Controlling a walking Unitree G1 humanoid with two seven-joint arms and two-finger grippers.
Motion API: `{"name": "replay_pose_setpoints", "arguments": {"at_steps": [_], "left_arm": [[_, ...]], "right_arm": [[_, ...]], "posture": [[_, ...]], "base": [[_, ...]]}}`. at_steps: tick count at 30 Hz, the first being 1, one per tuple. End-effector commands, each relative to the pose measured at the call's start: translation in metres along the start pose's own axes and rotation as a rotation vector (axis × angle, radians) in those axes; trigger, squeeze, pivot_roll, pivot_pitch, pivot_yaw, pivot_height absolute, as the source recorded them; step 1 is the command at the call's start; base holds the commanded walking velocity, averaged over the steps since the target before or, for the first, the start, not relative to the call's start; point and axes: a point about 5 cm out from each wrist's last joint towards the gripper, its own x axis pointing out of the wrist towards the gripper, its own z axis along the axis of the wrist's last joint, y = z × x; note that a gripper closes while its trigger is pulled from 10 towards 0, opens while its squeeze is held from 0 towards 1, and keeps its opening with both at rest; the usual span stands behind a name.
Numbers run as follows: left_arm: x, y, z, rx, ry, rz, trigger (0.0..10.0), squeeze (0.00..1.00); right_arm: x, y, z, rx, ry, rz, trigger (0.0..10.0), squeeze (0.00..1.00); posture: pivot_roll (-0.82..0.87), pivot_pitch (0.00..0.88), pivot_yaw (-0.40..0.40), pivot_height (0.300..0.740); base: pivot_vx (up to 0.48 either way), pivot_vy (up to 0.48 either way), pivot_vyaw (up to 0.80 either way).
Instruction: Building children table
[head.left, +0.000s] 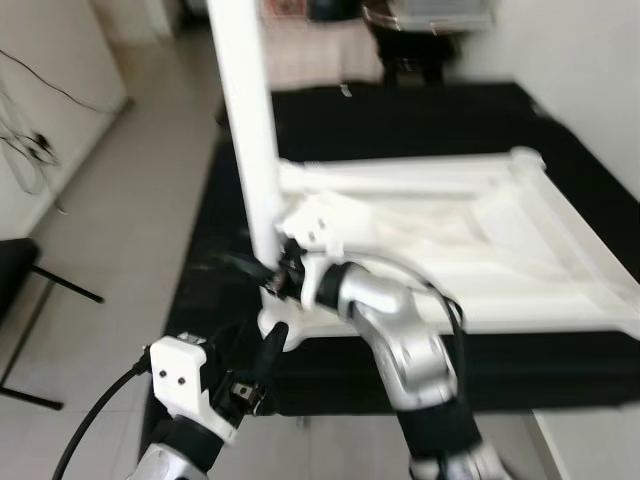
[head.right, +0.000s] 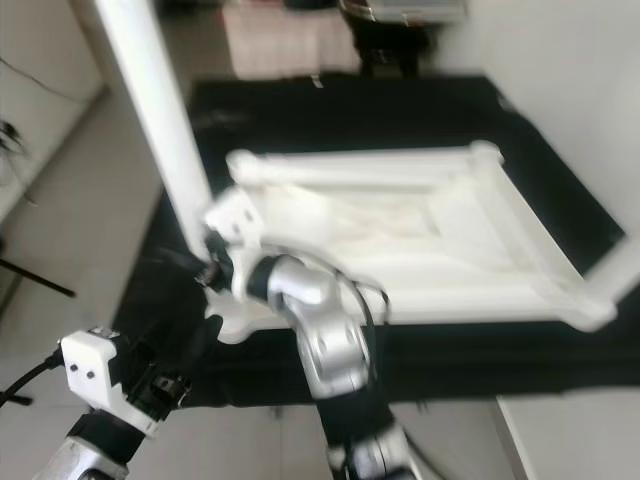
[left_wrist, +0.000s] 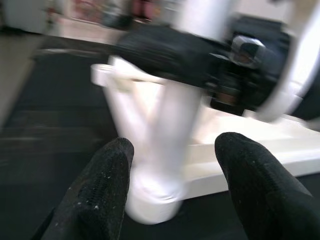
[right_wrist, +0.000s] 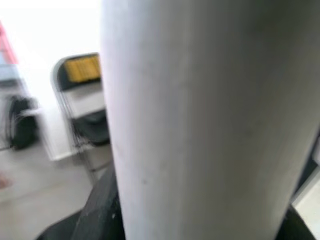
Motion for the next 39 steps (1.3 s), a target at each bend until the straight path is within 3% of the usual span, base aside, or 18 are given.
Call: {"name": "replay_pose_setpoints", "arguments": {"at_steps": [1,4,5,6,7,8,9,13,16,18,19,21,26,34,35,36,37,39], "left_arm": [[0.001,0.004,-0.004,0.003,0.029,-0.007,10.0,0.0],[0.006,0.007,-0.006,0.009,0.03,-0.013,10.0,0.0],[0.007,0.008,-0.006,0.013,0.027,-0.01,10.0,0.0],[0.007,0.008,-0.006,0.013,0.027,-0.01,10.0,0.0],[0.007,0.009,-0.006,0.017,0.022,-0.001,10.0,0.0],[0.007,0.009,-0.006,0.017,0.022,-0.001,10.0,0.0],[0.007,0.009,-0.006,0.019,0.018,0.007,10.0,0.0],[0.007,0.009,-0.006,0.021,0.015,0.014,10.0,0.0],[0.008,0.008,-0.006,0.018,0.013,0.01,10.0,0.0],[0.008,0.008,-0.006,0.018,0.013,0.01,10.0,0.0],[0.007,0.008,-0.006,0.017,0.012,0.007,10.0,0.0],[0.007,0.006,-0.006,0.014,0.012,0.005,10.0,0.0],[0.005,0.003,-0.005,0.011,0.012,0.004,10.0,0.0],[-0.001,-0.003,-0.004,0.003,0.017,0.009,10.0,0.0],[-0.002,-0.004,-0.004,0.0,0.019,0.008,10.0,0.0],[-0.002,-0.004,-0.004,0.0,0.019,0.008,10.0,0.0],[-0.002,-0.005,-0.004,-0.001,0.02,0.008,10.0,0.0],[-0.003,-0.005,-0.004,-0.003,0.022,0.007,10.0,0.0]], "right_arm": [[-0.007,-0.003,-0.034,0.061,0.171,-0.108,0.0,0.0],[0.005,0.0,-0.027,0.046,0.144,-0.058,0.0,0.0],[0.009,0.0,-0.023,0.041,0.139,-0.062,4.1,0.0],[0.009,0.0,-0.023,0.041,0.139,-0.062,4.1,0.0],[0.012,0.002,-0.018,0.047,0.129,-0.041,10.0,0.0],[0.012,0.002,-0.018,0.047,0.129,-0.041,10.0,0.0],[0.015,0.004,-0.012,0.064,0.11,-0.008,10.0,1.0],[0.019,0.009,0.002,0.11,0.045,0.081,10.0,1.0],[0.026,0.009,0.032,0.066,-0.103,0.353,10.0,0.99],[0.026,0.009,0.032,0.066,-0.103,0.353,10.0,0.99],[0.025,0.009,0.037,0.038,-0.126,0.456,10.0,0.0],[0.022,0.01,0.038,-0.058,-0.115,0.678,10.0,0.0],[0.025,0.005,0.037,-0.131,-0.083,0.844,10.0,0.0],[0.037,-0.007,0.052,0.003,-0.114,1.005,10.0,0.0],[0.037,-0.009,0.054,0.039,-0.129,1.031,2.9,0.0],[0.037,-0.009,0.054,0.039,-0.129,1.031,2.9,0.0],[0.037,-0.01,0.055,0.058,-0.139,1.049,0.0,0.0],[0.035,-0.01,0.054,0.055,-0.134,1.086,0.0,0.0]], "posture": [[0.08,0.146,0.016,0.74],[0.09,0.125,0.005,0.74],[0.09,0.123,0.004,0.74],[0.09,0.123,0.004,0.74],[0.09,0.119,0.001,0.74],[0.09,0.119,0.001,0.74],[0.09,0.116,-0.001,0.74],[0.1,0.112,-0.005,0.74],[0.1,0.112,-0.008,0.74],[0.1,0.112,-0.008,0.74],[0.1,0.114,-0.009,0.74],[0.11,0.121,-0.011,0.74],[0.13,0.131,-0.013,0.74],[0.14,0.166,-0.014,0.74],[0.15,0.172,-0.013,0.74],[0.15,0.172,-0.013,0.74],[0.15,0.172,-0.013,0.74],[0.15,0.181,-0.011,0.74]], "base": [[0.0,0.0,0.0],[0.0,0.0,0.0],[0.0,0.0,0.0],[0.0,0.0,0.0],[0.0,0.0,0.0],[0.0,0.0,0.0],[0.0,0.0,0.0],[0.0,0.0,0.0],[0.0,0.0,0.0],[0.0,0.0,0.0],[0.0,0.0,0.0],[0.0,0.0,0.0],[0.0,0.0,0.0],[0.0,0.0,0.0],[0.0,0.0,0.0],[0.0,0.0,0.0],[0.0,0.0,0.0],[0.0,0.0,0.0]]}}
